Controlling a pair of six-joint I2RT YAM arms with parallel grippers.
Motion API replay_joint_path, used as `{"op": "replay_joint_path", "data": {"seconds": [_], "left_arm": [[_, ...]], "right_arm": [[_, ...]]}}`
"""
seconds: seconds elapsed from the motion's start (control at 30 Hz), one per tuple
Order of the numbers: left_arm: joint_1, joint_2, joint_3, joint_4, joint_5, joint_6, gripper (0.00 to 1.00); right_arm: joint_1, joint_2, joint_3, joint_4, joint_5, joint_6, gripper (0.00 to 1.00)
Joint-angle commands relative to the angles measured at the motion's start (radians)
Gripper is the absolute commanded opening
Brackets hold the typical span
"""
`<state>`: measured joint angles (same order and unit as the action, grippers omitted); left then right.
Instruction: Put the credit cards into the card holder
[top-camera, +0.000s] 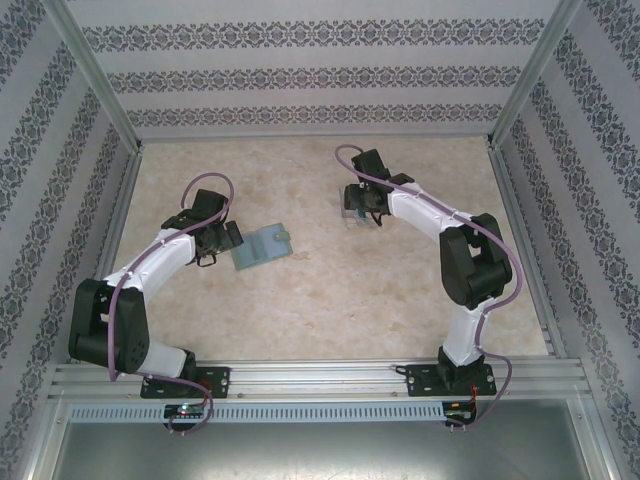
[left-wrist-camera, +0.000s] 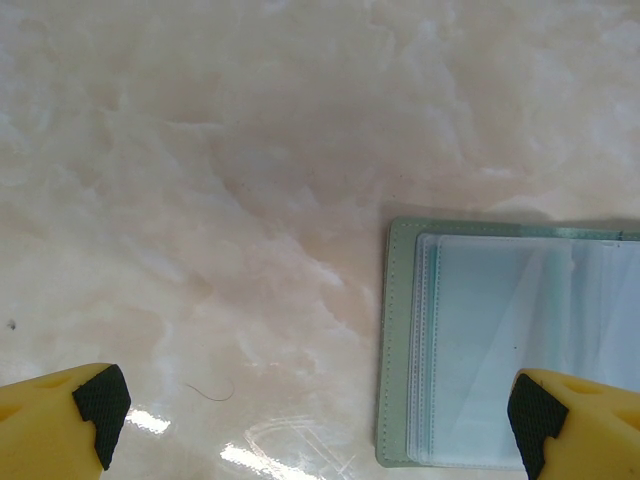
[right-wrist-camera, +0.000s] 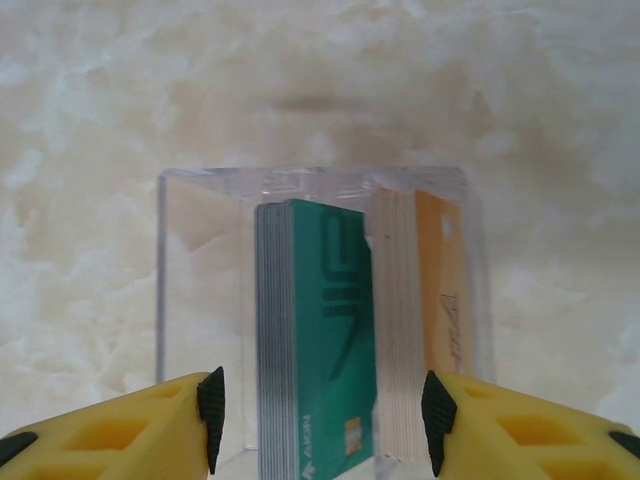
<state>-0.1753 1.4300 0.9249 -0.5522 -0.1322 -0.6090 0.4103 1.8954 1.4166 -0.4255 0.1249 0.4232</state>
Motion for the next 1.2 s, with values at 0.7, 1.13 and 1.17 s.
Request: {"op": "replay_joint_path", "data": {"seconds": [0.7, 1.13, 1.17], "left_arm": [[0.007, 0.013, -0.004, 0.009, -0.012, 0.005, 0.99], [0.007, 0.007, -0.010, 0.012, -0.012, 0.000, 0.99], [0.007, 0.007, -0.011, 0.014, -0.010, -0.003, 0.99]], "right_arm": [[-0.091, 0.095, 0.054, -0.004, -0.207, 0.100, 0.59], [-0.023, -0.007, 0.078, -0.071, -0.055, 0.026, 0.59], [-0.016, -0.001, 0.087, -0.078, -0.043, 0.021, 0.59]]}}
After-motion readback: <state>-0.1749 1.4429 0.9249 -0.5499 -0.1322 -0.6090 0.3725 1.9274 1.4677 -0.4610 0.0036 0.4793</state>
